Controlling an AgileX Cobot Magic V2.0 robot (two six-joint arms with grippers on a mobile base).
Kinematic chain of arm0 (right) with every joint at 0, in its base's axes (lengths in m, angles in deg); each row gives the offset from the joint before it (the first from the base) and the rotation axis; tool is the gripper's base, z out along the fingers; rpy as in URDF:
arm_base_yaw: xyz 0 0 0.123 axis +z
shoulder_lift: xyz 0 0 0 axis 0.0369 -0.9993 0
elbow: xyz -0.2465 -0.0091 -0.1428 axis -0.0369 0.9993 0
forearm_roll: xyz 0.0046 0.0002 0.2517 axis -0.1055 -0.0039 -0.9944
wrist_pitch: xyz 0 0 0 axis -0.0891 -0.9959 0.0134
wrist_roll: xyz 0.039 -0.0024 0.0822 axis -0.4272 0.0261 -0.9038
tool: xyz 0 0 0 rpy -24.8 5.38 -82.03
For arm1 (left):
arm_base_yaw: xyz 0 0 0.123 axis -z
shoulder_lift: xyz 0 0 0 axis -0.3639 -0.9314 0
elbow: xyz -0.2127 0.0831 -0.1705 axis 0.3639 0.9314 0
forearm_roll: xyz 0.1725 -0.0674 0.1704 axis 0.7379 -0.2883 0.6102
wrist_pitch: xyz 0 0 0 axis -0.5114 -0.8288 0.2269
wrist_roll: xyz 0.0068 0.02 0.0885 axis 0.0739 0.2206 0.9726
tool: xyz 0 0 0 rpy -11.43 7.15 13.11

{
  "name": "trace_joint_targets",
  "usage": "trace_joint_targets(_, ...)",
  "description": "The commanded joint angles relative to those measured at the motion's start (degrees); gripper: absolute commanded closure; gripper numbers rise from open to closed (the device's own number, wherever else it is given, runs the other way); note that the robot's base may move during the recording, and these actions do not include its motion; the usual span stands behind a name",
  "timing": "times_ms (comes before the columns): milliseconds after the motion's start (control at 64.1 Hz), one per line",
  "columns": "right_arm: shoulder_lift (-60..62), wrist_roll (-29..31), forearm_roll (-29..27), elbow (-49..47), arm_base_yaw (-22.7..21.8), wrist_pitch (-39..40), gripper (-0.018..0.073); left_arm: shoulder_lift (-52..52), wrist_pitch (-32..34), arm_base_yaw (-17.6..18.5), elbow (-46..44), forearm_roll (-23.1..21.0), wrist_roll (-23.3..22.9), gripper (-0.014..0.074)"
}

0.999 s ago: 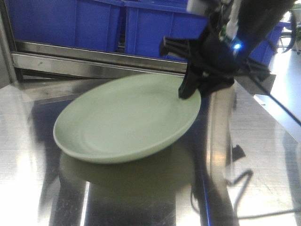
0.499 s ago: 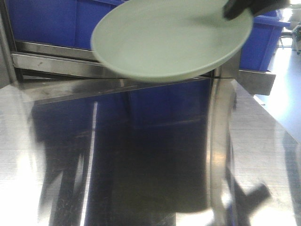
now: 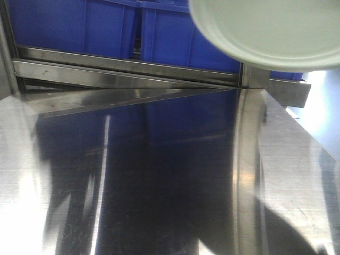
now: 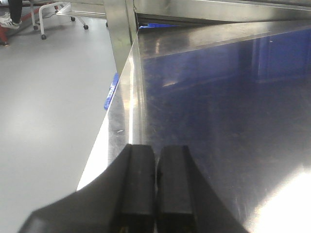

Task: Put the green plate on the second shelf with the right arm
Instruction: 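Pinch the plate rim with the right gripper and lift it up, then hold the plate raised in the right gripper beside the robot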

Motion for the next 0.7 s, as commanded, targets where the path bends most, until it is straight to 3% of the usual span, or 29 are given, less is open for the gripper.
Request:
trace_joint_targets(0, 5.6, 0.0, 0.1, 1.6, -2.2, 7.1, 0.0504, 1.1, 3.6, 0.4, 2.4, 0.1, -0.3, 0.0472)
trace_joint_targets(343, 22.0, 0.0, 2.2, 12.6, -5.9, 7.0, 0.0504, 1.1, 3.6, 0.4, 2.4, 0.1, -0.3, 0.0472)
trace_joint_targets(686, 24.1, 0.0, 2.2, 14.0, -5.9, 6.6, 0.0504, 1.1, 3.6, 0.4, 2.4, 0.1, -0.3, 0.0472)
